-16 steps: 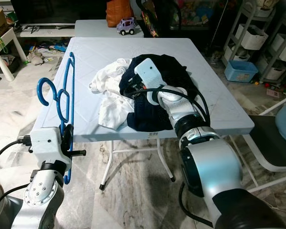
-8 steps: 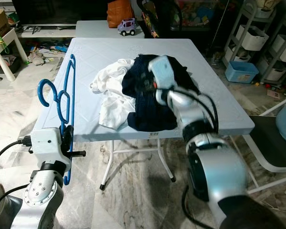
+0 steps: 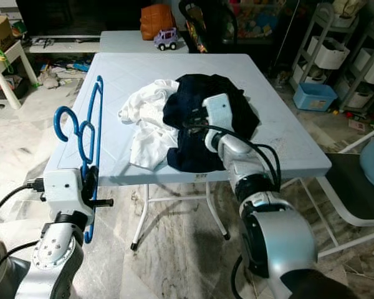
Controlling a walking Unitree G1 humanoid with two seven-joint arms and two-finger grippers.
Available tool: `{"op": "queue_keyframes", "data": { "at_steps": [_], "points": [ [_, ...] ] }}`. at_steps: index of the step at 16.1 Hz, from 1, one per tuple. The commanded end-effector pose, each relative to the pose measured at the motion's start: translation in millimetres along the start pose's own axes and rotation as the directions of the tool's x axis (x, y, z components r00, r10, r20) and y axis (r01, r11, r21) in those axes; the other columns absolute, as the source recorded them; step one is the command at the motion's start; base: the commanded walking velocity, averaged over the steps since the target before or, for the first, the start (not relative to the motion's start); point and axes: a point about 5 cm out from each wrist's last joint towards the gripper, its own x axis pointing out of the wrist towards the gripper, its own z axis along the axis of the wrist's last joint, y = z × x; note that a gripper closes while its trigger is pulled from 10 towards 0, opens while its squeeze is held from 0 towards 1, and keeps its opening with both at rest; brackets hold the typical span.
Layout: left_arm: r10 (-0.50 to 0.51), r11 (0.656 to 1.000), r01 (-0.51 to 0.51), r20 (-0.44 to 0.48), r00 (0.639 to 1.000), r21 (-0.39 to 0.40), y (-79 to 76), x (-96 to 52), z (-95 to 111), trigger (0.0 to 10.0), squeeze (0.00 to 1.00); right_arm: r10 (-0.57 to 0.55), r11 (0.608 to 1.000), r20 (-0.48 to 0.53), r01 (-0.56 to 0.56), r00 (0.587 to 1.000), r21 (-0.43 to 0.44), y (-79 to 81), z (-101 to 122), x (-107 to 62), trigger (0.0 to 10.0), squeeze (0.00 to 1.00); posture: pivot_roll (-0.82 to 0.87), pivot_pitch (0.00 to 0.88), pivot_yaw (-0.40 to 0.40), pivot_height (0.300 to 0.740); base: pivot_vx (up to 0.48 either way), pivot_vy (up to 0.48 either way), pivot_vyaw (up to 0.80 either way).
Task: Hang hanger
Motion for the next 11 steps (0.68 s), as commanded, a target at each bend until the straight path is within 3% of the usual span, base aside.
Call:
{"op": "queue_keyframes", "data": {
  "at_steps": [1, 6, 10, 11],
  "points": [
    [-0.009, 1.0, 0.009, 0.003, 1.0, 0.001, -0.7, 0.2, 1, 10.0, 0.0, 0.0, 1.0, 0.054, 0.0, 0.999, 0.003, -7.9, 14, -1.4, 10.0, 0.0, 0.05, 0.0, -0.046, 0.74, 0.0, 0.0, 0.0],
    [-0.012, 1.0, 0.012, 0.01, 1.0, 0.006, -1.0, 2.1, 2, 10.0, 0.0, 0.159, 0.987, 0.09, -0.16, 0.983, 0.005, -13.9, 31, -6.1, 10.0, 0.0, 0.05, 0.0, -0.048, 0.74, 0.0, 0.0, 0.0],
    [-0.01, 1.0, 0.01, 0.008, 1.0, 0.009, 0.0, 0.8, 2, 10.0, 0.0, 0.338, 0.935, -0.068, -0.343, 0.939, -0.092, -11.2, 18, -13.2, 10.0, 0.0, 0.06, 0.0, -0.051, 0.74, 0.0, 0.0, 0.0],
    [-0.01, 1.0, 0.01, 0.006, 1.0, 0.009, 0.4, -0.3, 1, 10.0, 0.0, 0.366, 0.925, -0.102, -0.374, 0.925, -0.074, -12.5, 14, -15.3, 10.0, 0.0, 0.06, 0.0, -0.05, 0.74, 0.0, 0.0, 0.0]
  ]
}}
